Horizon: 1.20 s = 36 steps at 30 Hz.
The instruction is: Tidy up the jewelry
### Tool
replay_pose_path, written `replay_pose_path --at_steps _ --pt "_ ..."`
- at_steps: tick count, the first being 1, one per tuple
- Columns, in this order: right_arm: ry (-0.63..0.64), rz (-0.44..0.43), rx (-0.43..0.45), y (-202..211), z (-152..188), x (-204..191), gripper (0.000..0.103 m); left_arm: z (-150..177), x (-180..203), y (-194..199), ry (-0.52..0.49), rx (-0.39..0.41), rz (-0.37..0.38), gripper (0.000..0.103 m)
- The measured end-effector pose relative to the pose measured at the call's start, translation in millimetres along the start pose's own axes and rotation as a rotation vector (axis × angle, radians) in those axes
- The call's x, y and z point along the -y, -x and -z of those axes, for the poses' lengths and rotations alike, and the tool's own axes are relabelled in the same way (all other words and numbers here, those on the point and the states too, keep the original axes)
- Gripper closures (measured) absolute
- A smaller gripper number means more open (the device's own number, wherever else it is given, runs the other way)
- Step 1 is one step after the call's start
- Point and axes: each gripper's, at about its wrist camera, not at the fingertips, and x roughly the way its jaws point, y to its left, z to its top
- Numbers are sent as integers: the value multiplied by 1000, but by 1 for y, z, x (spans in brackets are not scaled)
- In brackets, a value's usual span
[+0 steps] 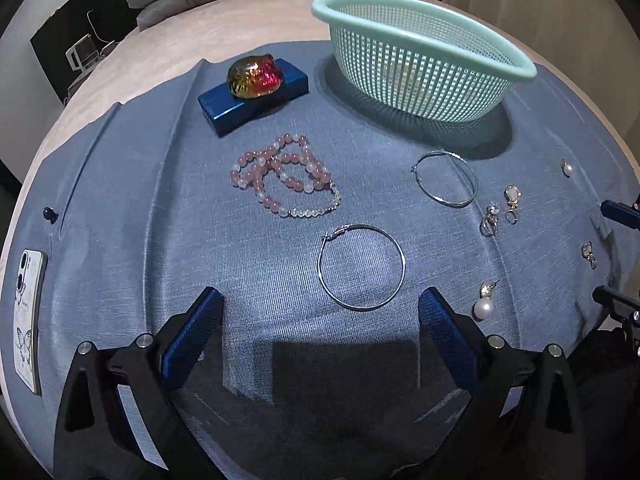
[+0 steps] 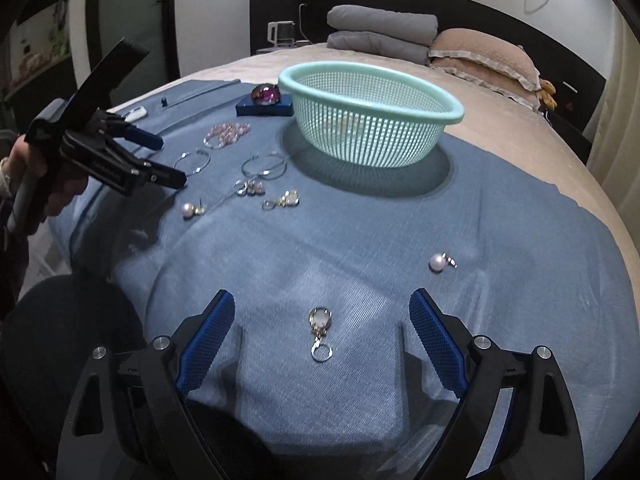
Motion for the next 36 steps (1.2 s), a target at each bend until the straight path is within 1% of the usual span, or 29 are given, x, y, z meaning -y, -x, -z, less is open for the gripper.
replay_pose_path --at_steps 2,4,6,8,9,10,11,13,14,15,16,17,18,19,21,23,29,30,33,36 --pt "-14 1 -17 -5 5 0 19 2 1 0 -2 21 -6 6" --pt "-4 27 -22 -11 10 -3 23 2 2 0 -1 34 -10 6" --pt "9 52 13 -13 16 -8 23 2 0 -2 23 50 -6 5" --pt "-10 48 37 -12 21 -7 24 1 2 -4 32 66 -17 5" --pt "-21 39 41 -11 22 -6 28 1 5 -4 19 68 -31 5" --pt "-22 35 45 -10 23 -8 34 2 7 -5 3 70 -42 5" --pt "-17 28 47 -8 24 -9 38 3 9 -4 -4 73 -40 7" --pt "-13 1 42 -6 24 -11 55 3 10 -1 -11 81 -21 15" --pt "-11 -16 38 -5 24 -11 59 3 12 1 -20 85 -18 22" --pt "-10 -36 35 -4 24 -10 67 3 15 2 -35 87 -12 30" --pt "-10 -59 31 -4 24 -10 75 4 20 4 -53 88 -3 35" --pt "-10 -77 26 -4 24 -10 79 5 24 5 -73 89 7 46" --pt "-9 -98 20 -3 24 -10 87 5 28 6 -89 86 17 55" --pt "-7 -111 18 -3 24 -10 90 4 30 7 -96 83 21 58" --pt "-9 -124 16 -2 24 -10 90 4 32 8 -101 77 9 58" --pt "-7 -141 12 -1 23 -10 91 4 36 11 -90 67 16 59" --pt "56 -149 11 14 19 -20 91 8 35 17 -100 40 19 59" --pt "63 -154 11 17 18 -21 101 8 33 19 -97 36 21 59" --pt "91 -142 27 28 9 -23 101 6 27 26 -88 40 33 59" --pt "121 -128 51 38 0 -24 101 2 24 39 -90 64 19 59"
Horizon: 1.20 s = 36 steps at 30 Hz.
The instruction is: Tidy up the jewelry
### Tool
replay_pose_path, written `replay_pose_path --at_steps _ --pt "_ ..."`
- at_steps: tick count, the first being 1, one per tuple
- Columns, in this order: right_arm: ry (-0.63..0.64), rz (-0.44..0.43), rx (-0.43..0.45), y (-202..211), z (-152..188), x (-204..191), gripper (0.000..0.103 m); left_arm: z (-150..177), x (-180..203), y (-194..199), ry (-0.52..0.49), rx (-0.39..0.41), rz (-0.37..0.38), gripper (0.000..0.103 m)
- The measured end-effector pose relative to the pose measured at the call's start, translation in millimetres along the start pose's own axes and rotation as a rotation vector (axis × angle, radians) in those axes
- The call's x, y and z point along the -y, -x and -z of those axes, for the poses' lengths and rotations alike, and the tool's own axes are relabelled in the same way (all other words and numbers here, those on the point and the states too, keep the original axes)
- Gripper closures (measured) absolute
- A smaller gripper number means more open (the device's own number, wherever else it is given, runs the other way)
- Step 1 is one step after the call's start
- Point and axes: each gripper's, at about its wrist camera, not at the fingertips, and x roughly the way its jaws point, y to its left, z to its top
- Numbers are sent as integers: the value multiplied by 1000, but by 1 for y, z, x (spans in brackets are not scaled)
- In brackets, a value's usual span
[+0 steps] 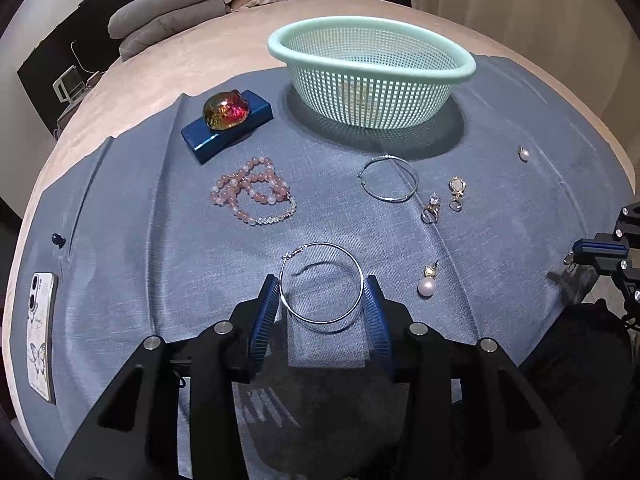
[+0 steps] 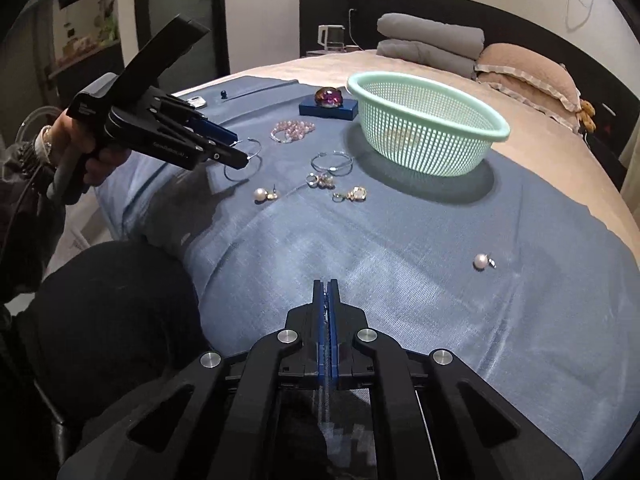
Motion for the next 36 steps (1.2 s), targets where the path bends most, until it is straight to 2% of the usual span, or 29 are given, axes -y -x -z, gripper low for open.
replay_pose_path --at_steps 4,8,17,21,28,36 --pt "17 13 22 8 -12 3 101 -8 -5 15 3 28 3 59" --pt "60 38 41 18 -31 8 101 -21 -6 29 -22 57 -25 59" --pt "184 146 136 45 -102 32 101 -73 -9 58 -63 161 -41 59" --pt "208 148 178 49 -130 42 101 -99 -14 59 -72 197 -38 59" --pt "209 178 219 22 -160 73 101 -140 -12 34 -93 210 -8 59" --pt "167 121 124 -55 -152 102 101 -164 11 -21 -171 169 34 58"
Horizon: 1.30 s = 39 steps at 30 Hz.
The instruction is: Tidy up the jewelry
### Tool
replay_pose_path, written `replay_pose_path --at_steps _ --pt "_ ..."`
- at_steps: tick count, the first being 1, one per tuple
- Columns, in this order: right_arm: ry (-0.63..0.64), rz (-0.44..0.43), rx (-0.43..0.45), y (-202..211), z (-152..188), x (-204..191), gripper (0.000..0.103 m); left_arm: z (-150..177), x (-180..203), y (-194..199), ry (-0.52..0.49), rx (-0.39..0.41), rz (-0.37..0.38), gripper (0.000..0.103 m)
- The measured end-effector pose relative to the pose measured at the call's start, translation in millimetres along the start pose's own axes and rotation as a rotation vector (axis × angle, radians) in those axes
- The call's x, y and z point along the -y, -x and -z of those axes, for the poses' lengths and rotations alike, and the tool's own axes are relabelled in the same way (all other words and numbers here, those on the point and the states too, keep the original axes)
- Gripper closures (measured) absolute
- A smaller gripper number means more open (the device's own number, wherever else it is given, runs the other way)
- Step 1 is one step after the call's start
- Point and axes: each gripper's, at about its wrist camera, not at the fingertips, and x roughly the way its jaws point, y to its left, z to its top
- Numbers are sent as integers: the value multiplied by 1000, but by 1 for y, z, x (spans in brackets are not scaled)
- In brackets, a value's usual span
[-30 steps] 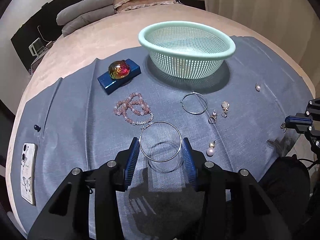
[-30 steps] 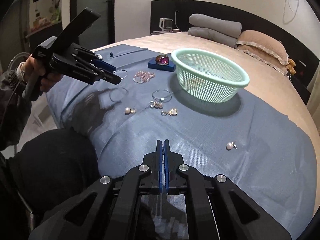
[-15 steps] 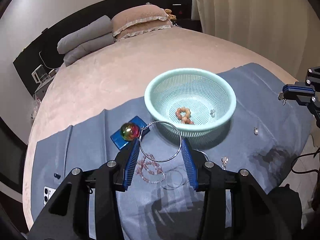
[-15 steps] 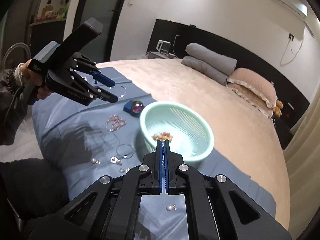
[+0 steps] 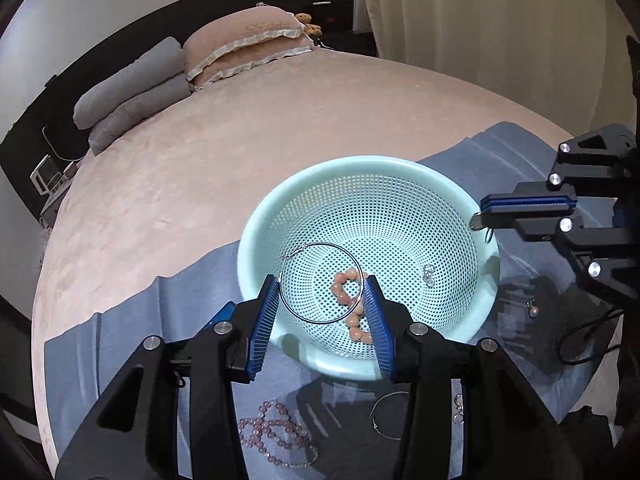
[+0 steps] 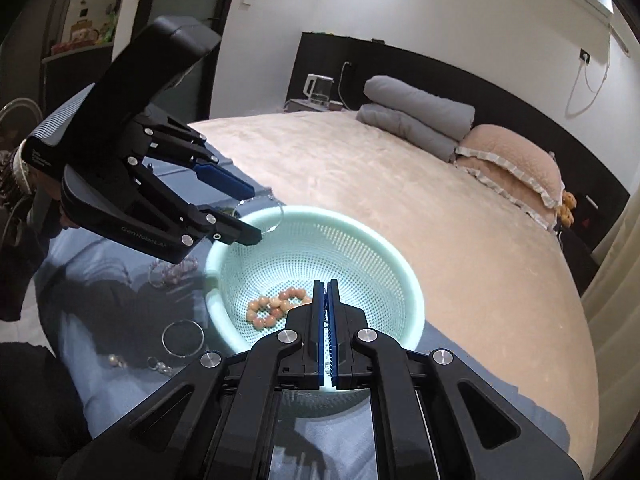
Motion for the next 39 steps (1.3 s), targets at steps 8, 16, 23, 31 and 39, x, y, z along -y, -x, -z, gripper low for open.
replay_pose_path --at_steps 8,16,23,31,39 --pt "-59 43 -42 -30 20 14 95 1 6 -37 -13 -49 31 52" --pt "-175 102 40 -5 21 26 17 12 -1 -7 -24 -3 -38 9" --pt "-315 127 116 31 19 34 16 35 -7 26 10 -3 -52 6" --pt "-336 147 98 60 26 17 16 65 4 49 31 -31 -41 6" --pt "-365 158 31 72 45 4 16 88 18 56 66 -67 11 6"
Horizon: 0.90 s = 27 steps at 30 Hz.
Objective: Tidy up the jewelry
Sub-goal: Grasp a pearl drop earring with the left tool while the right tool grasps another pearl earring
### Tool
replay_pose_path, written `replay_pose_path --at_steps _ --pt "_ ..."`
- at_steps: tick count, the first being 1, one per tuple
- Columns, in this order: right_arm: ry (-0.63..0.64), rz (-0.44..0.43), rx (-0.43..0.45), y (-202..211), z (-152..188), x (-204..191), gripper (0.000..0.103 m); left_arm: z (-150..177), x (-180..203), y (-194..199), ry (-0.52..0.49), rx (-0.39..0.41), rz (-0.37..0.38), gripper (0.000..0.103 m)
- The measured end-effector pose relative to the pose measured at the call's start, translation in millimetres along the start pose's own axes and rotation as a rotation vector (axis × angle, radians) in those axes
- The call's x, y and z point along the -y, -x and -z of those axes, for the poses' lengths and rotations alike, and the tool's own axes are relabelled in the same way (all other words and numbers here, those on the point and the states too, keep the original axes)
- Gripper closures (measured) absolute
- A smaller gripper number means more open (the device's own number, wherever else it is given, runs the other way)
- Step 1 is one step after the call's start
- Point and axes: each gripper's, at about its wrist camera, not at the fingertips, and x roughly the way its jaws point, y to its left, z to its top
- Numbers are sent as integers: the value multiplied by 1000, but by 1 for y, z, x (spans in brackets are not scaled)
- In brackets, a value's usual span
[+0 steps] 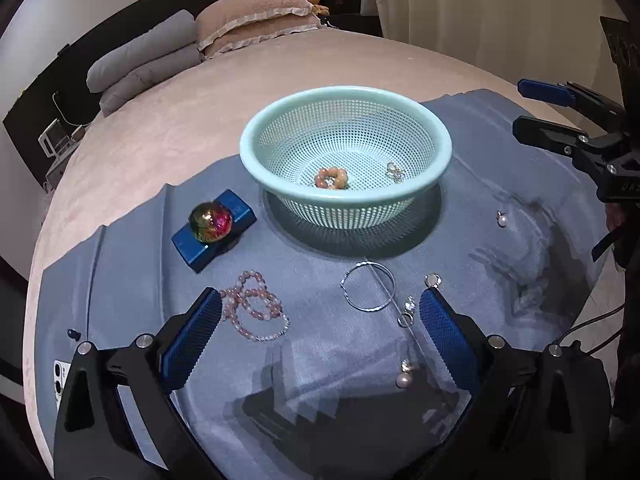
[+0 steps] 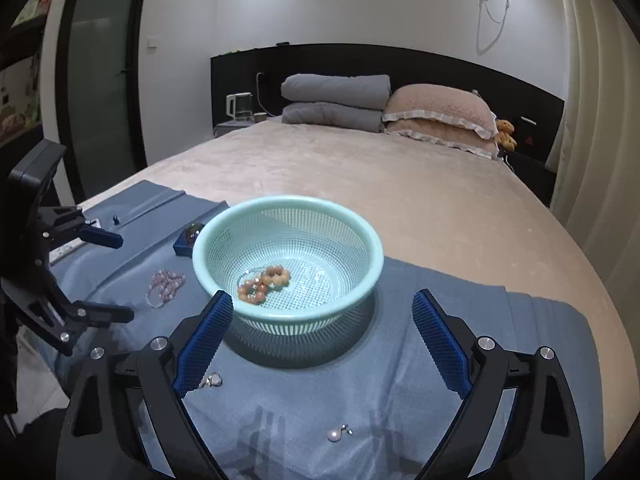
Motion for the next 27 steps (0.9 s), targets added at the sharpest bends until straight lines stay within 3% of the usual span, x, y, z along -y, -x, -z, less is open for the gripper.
replay_pose_path --at_steps 15,18,20,22,24,25,26,27 --pt "-102 -10 -147 -26 70 -2 18 46 40 -34 -20 -115 83 10" --pt "-147 -13 -173 -39 84 3 31 54 41 -45 -10 -151 91 21" --pt "-176 -1 -205 -50 92 7 40 58 40 -51 9 -153 97 23" --pt "-202 13 -241 -60 104 11 61 61 41 -50 8 -137 107 27" --pt "-220 13 -215 -58 110 14 67 63 45 -48 -4 -131 124 40" --pt "-233 14 -212 -58 111 17 78 63 47 -47 -9 -130 130 43" --pt "-240 11 -213 -57 111 18 84 63 48 -45 -9 -131 151 54" --pt "-245 0 -213 -55 112 20 83 63 49 -44 -2 -133 173 64"
